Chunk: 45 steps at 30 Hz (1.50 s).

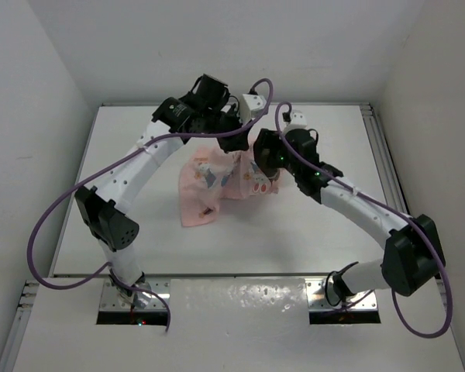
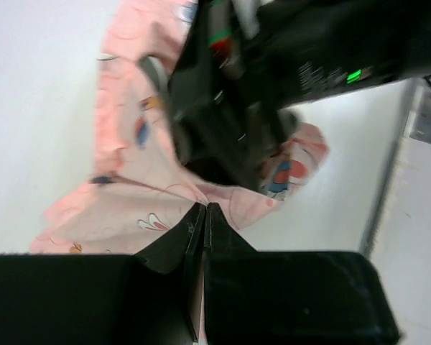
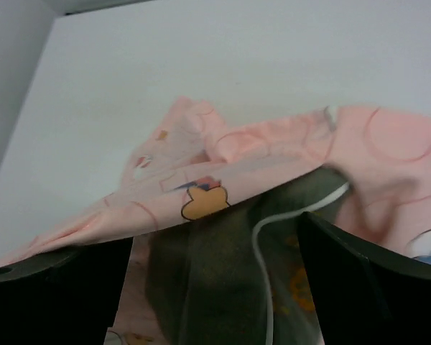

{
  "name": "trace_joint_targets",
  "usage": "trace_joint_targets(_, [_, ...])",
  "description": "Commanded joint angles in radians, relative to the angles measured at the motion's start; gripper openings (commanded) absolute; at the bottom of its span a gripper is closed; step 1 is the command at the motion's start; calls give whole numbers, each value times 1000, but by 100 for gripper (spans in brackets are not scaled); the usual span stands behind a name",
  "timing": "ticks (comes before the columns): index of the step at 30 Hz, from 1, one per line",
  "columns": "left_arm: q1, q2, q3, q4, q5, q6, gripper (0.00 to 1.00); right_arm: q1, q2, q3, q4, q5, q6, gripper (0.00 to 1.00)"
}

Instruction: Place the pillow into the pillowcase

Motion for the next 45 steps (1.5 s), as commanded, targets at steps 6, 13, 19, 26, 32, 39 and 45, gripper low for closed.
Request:
trace_joint_targets(6, [-22,-74,-195,192,-191,-100,0,-123,-71,36,-415,-134,-92,77])
trace_joint_targets(13, [-22,-107,-183,173,-162,-57,0,-221,-211,-98,-293,-175,-33,69])
trace_joint_targets(19, [-25,-123,-203,154,-160,-26,0,-265,-189,-110,-284,-291,-93,82])
trace_joint_targets(26, [-23,-133,-200,137,-174,3,0,-258,-189,-288,-220,-600,-377,87])
trace_joint_targets(32, [-28,-136,-204,122,-156,5,0,-261,-74,-256,-181,-519,-407,92])
trace_joint_targets(39, [-29,-151,-219,129,-188,14,0,-247,29,-205,-120,-598,-358,0])
trace_joint_targets(45, [-29,-131,-288,188,-306,18,0,-233,-121,-193,-103,-723,-259,0])
